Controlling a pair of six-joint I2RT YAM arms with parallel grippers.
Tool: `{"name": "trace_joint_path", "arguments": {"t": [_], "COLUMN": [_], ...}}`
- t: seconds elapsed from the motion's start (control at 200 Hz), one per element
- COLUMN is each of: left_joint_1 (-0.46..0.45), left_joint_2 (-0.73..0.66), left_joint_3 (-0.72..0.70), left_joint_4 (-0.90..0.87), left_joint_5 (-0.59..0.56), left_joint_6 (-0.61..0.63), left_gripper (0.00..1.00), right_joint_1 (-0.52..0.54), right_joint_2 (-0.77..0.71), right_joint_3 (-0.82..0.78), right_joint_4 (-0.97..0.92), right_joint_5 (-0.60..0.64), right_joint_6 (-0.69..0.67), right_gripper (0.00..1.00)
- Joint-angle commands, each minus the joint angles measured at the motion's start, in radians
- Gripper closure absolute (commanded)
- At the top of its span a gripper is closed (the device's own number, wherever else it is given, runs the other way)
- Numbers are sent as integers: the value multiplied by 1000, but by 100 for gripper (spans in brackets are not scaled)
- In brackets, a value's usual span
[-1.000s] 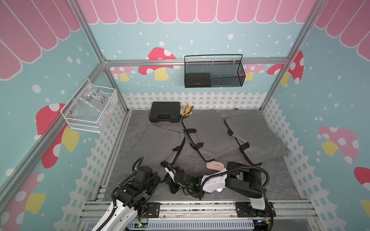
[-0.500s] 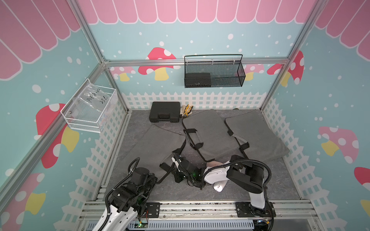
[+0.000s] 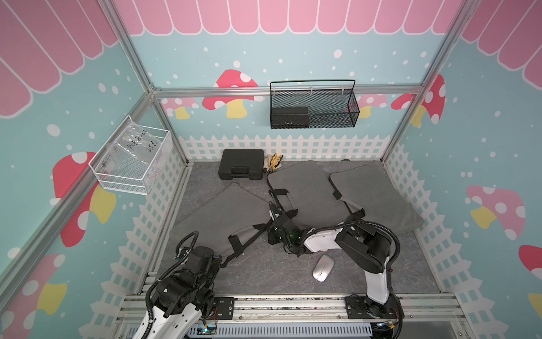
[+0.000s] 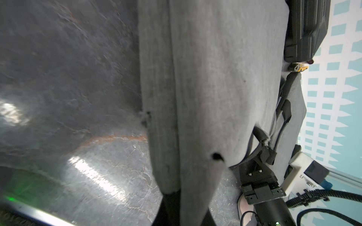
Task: Put the mouse into the laptop bag
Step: Zip the zipper on the zippered laptop bag.
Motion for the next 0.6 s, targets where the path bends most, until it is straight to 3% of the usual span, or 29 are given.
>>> {"name": "trace_joint_path", "arguments": {"t": [0.0, 0.21, 0.38, 0.48, 0.595], "left_joint_1": [12, 13, 102, 222, 470], "left_joint_2": [8, 73, 134, 209, 311], "left_joint_3": [66, 109, 122, 92, 62], "left_joint_4": [-218, -218, -152, -35, 69], "left_joint_5": [-239, -276, -243, -113, 90], "left_joint_6": [10, 20, 97, 215, 387], "left_gripper": [100, 100, 100, 100, 100], "right_joint_1": [-49, -90, -98, -105, -108], "right_joint_2": [13, -6, -38, -64, -103], "right_joint_3": [-25, -39, -59, -78, -97], "right_joint_4": [-165, -168, -169, -169, -169], "right_joint_5": [103, 114, 142, 147, 158], "right_joint_6": [2, 4, 5, 7, 9], "right_gripper": [100, 100, 100, 100, 100]}}
